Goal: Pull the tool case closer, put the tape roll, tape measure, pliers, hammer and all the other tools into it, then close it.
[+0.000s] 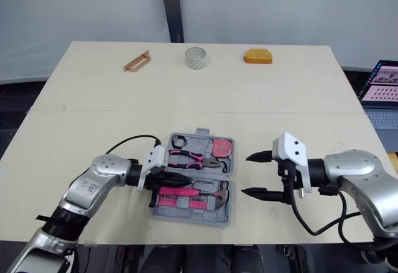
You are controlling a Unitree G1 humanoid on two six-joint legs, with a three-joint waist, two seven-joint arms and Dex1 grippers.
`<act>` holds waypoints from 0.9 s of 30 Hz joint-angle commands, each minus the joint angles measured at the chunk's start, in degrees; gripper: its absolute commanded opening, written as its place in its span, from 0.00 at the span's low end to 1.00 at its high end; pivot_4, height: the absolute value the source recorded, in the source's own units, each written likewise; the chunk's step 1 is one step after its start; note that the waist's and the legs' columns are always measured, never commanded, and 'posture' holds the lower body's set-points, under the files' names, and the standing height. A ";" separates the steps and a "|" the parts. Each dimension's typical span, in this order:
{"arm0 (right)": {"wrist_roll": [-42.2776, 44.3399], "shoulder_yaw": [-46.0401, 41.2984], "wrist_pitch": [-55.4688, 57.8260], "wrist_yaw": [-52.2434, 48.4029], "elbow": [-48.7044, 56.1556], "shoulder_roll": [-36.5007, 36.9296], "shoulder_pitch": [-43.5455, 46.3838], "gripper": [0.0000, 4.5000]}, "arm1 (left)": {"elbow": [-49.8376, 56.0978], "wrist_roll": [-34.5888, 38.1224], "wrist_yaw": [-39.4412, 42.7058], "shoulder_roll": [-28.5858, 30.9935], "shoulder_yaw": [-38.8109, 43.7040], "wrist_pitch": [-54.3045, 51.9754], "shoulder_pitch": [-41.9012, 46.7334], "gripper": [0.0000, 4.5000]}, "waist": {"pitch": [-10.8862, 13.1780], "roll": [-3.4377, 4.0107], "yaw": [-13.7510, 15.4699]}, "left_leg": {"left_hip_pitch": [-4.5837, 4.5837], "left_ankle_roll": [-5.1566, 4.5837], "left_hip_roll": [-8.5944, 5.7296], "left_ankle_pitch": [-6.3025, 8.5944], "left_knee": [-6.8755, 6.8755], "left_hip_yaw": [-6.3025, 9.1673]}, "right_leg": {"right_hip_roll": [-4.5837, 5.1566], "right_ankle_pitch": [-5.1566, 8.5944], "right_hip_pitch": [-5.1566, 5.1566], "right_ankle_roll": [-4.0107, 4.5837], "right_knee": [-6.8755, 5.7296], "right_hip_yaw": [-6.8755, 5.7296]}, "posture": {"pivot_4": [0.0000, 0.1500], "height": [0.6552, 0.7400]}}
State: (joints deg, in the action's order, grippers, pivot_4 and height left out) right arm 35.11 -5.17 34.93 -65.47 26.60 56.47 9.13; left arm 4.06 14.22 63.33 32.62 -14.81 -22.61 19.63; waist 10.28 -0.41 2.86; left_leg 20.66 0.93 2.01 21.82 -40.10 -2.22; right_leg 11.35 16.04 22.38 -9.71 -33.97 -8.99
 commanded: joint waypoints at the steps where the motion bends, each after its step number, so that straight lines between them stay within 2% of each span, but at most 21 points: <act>1: 0.15 -0.53 -0.94 -0.18 0.47 -0.16 0.47 1.00 | -0.44 -1.57 -0.24 -0.20 -1.15 2.69 -0.46 0.01 | 0.00 0.00 -0.01 | 0.00 0.00 0.00 0.00 0.00 0.00 | 0.00 0.00 0.00 0.00 0.00 0.00 | 1.00 1.00; 27: -0.31 -1.68 -0.81 -0.69 0.60 0.95 -0.66 1.00 | -5.26 -10.53 0.82 0.52 -8.29 11.80 -2.36 0.01 | -0.08 0.08 -0.07 | -0.08 0.00 0.00 0.00 0.02 -0.01 | 0.00 0.00 -0.06 0.00 0.00 0.00 | 1.00 1.00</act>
State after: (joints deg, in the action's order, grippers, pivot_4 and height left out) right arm 34.48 -5.19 34.90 -65.63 26.58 56.49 8.35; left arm -0.52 6.37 63.38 32.21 -20.50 -11.10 19.17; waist 10.19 -0.34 2.80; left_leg 20.58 0.93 2.01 21.82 -40.07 -2.23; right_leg 11.35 16.04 22.32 -9.72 -33.97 -8.99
